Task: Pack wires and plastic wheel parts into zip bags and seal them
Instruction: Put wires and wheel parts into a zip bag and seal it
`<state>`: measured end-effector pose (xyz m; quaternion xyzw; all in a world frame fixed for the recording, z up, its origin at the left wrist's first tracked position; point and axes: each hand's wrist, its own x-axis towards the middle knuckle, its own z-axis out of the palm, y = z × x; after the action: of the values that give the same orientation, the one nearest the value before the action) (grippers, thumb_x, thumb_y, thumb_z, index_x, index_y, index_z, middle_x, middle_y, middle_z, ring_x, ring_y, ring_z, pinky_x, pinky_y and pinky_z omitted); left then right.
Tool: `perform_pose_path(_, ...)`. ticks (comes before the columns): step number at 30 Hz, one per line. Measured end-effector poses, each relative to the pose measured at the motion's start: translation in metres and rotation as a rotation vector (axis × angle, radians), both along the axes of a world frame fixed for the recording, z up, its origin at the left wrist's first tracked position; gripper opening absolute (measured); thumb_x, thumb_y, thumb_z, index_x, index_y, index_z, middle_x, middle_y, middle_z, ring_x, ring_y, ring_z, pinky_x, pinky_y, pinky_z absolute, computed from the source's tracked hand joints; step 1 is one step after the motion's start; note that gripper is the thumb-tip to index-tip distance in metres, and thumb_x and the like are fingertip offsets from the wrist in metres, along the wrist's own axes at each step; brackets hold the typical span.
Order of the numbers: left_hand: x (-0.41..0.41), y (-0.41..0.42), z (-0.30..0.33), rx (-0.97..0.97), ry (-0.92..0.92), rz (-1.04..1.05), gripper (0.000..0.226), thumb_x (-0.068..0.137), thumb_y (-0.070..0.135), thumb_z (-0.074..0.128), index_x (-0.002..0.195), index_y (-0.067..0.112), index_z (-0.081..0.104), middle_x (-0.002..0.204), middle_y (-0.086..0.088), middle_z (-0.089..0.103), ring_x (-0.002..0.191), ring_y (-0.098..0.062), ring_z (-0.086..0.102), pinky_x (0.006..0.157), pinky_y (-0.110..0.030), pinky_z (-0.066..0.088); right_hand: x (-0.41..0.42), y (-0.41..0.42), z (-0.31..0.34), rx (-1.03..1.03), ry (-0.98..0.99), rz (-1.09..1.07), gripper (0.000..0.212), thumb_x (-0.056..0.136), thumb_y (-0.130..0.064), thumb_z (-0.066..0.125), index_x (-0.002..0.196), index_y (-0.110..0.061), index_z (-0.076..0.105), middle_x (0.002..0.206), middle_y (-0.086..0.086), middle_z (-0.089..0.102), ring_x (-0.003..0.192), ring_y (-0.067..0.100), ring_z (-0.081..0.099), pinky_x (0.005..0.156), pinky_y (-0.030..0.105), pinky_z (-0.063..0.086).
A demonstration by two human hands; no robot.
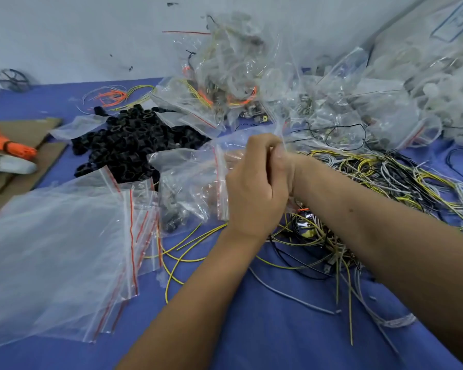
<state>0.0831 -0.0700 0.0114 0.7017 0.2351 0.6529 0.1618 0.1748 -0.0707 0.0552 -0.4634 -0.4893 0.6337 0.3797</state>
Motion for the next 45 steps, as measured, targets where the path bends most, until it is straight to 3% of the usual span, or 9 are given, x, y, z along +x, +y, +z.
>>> perform_pose_path(3, -0.010, 0.018, -0.001, -0.114, -0.103, 0.116, 0.007, 0.102, 0.015, 0.052, 0.104, 0.021, 0.052, 0.077, 0.012, 0.057, 0.066, -0.009, 0.056, 0.063, -0.030, 0.048, 0.004, 0.015, 0.006, 0.228, -0.183, 0.059, 0.053, 0.095, 0.010, 0.043, 0.053, -0.004, 0.073, 0.058, 0.009, 0.069, 0.052, 0.015, 0.069, 0.053, 0.018, 0.053)
perform_pose_path(6, -0.018, 0.031, -0.004, -0.290, -0.158, 0.128, 0.010, 0.101, 0.011, 0.051, 0.099, 0.020, 0.052, 0.070, 0.003, 0.059, 0.061, -0.014, 0.059, 0.058, -0.041, 0.049, 0.026, 0.012, 0.013, 0.042, -0.027, -0.003, 0.029, 0.104, -0.004, 0.043, 0.102, -0.002, 0.071, 0.099, 0.012, 0.074, 0.088, 0.015, 0.072, 0.081, 0.021, 0.059)
perform_pose_path(8, -0.019, 0.036, -0.010, -0.407, -0.131, 0.107, 0.010, 0.101, 0.011, 0.051, 0.095, 0.019, 0.051, 0.065, -0.001, 0.058, 0.055, -0.017, 0.055, 0.055, -0.043, 0.047, 0.050, -0.003, 0.013, 0.125, -0.147, -0.078, 0.023, 0.104, -0.004, 0.047, 0.115, -0.003, 0.067, 0.112, 0.014, 0.075, 0.105, 0.024, 0.073, 0.090, 0.032, 0.060)
perform_pose_path(15, -0.017, 0.046, -0.022, -0.786, 0.018, -0.097, 0.017, 0.103, 0.007, 0.048, 0.091, 0.019, 0.052, 0.062, -0.009, 0.057, 0.036, -0.017, 0.052, 0.038, -0.025, 0.040, 0.104, -0.051, 0.000, 0.392, -0.722, -0.434, 0.013, 0.100, -0.010, 0.060, 0.091, -0.013, 0.070, 0.078, 0.006, 0.076, 0.063, 0.026, 0.071, 0.048, 0.030, 0.052)
perform_pose_path(18, -0.016, 0.046, -0.023, -0.821, -0.008, -0.166, 0.014, 0.103, 0.007, 0.050, 0.093, 0.016, 0.054, 0.059, -0.005, 0.055, 0.034, -0.018, 0.049, 0.035, -0.021, 0.035, 0.108, -0.055, -0.012, 0.526, -0.924, -0.604, 0.005, 0.093, -0.016, 0.071, 0.089, -0.019, 0.072, 0.071, -0.004, 0.072, 0.058, 0.009, 0.065, 0.056, 0.020, 0.050)
perform_pose_path(23, -0.016, 0.047, -0.022, -0.833, -0.262, -0.155, 0.019, 0.101, 0.006, 0.051, 0.089, 0.018, 0.057, 0.053, 0.006, 0.051, 0.036, -0.011, 0.037, 0.034, -0.018, 0.029, 0.092, -0.053, -0.023, 0.700, -1.210, -0.558, 0.008, 0.090, -0.015, 0.074, 0.096, -0.020, 0.077, 0.086, -0.007, 0.064, 0.079, 0.013, 0.050, 0.079, 0.034, 0.046)
perform_pose_path(32, -0.016, 0.050, -0.024, -0.836, -0.347, -0.153, 0.016, 0.101, 0.007, 0.050, 0.090, 0.017, 0.056, 0.052, 0.009, 0.050, 0.036, -0.011, 0.036, 0.035, -0.018, 0.029, 0.077, -0.046, -0.023, 0.573, -1.377, -0.086, 0.032, 0.087, -0.012, 0.072, 0.113, -0.030, 0.074, 0.112, -0.011, 0.065, 0.111, 0.019, 0.046, 0.099, 0.038, 0.040)
perform_pose_path(39, -0.016, 0.050, -0.025, -0.851, -0.351, -0.163, 0.012, 0.102, 0.005, 0.049, 0.095, 0.012, 0.055, 0.051, 0.009, 0.051, 0.036, -0.010, 0.036, 0.036, -0.018, 0.030, 0.073, -0.041, -0.027, 0.539, -1.382, -0.177, 0.014, 0.085, -0.020, 0.077, 0.095, -0.029, 0.076, 0.089, -0.014, 0.062, 0.104, 0.019, 0.050, 0.090, 0.039, 0.046)
perform_pose_path(45, -0.015, 0.051, -0.025, -0.840, -0.338, -0.145, 0.013, 0.101, 0.004, 0.049, 0.093, 0.013, 0.055, 0.050, 0.010, 0.051, 0.037, -0.008, 0.037, 0.035, -0.018, 0.031, 0.081, -0.045, -0.022, 0.829, -1.249, -0.497, 0.009, 0.079, -0.021, 0.084, 0.086, -0.023, 0.080, 0.086, -0.006, 0.070, 0.089, 0.022, 0.050, 0.076, 0.038, 0.045)
